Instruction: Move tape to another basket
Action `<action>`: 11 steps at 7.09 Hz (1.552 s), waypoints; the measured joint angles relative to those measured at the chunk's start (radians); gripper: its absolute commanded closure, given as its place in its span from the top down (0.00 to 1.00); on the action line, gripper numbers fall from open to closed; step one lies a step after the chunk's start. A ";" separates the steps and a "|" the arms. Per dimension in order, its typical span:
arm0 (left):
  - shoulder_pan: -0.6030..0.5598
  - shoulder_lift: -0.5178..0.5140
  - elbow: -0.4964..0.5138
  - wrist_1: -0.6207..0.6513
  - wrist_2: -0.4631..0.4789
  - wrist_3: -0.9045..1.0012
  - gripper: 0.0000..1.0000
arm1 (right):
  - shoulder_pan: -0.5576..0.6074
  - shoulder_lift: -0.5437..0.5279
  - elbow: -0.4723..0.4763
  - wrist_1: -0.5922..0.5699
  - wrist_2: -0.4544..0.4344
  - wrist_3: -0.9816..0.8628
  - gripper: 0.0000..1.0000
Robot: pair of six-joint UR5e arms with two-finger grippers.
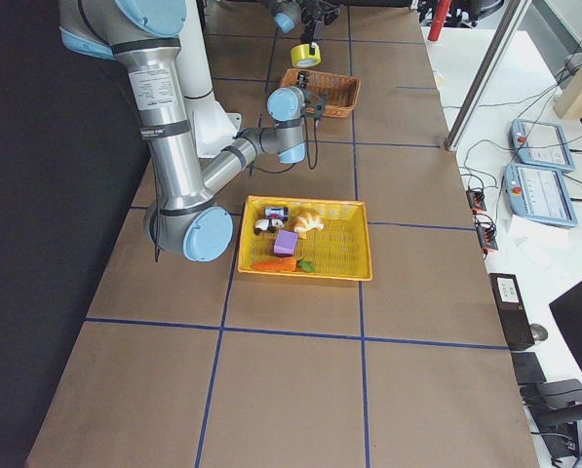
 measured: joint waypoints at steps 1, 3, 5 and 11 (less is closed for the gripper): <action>0.004 0.000 -0.004 0.133 -0.003 0.098 0.05 | 0.047 0.007 0.023 -0.143 0.057 -0.072 1.00; 0.008 -0.007 -0.005 0.378 -0.003 0.302 0.05 | 0.095 0.011 0.043 -0.392 0.091 -0.257 1.00; 0.014 -0.017 0.011 0.569 0.011 0.485 0.05 | 0.142 0.010 0.050 -0.587 0.103 -0.434 1.00; 0.077 -0.038 0.098 0.712 0.204 0.666 1.00 | 0.292 -0.100 0.168 -1.017 0.144 -0.960 1.00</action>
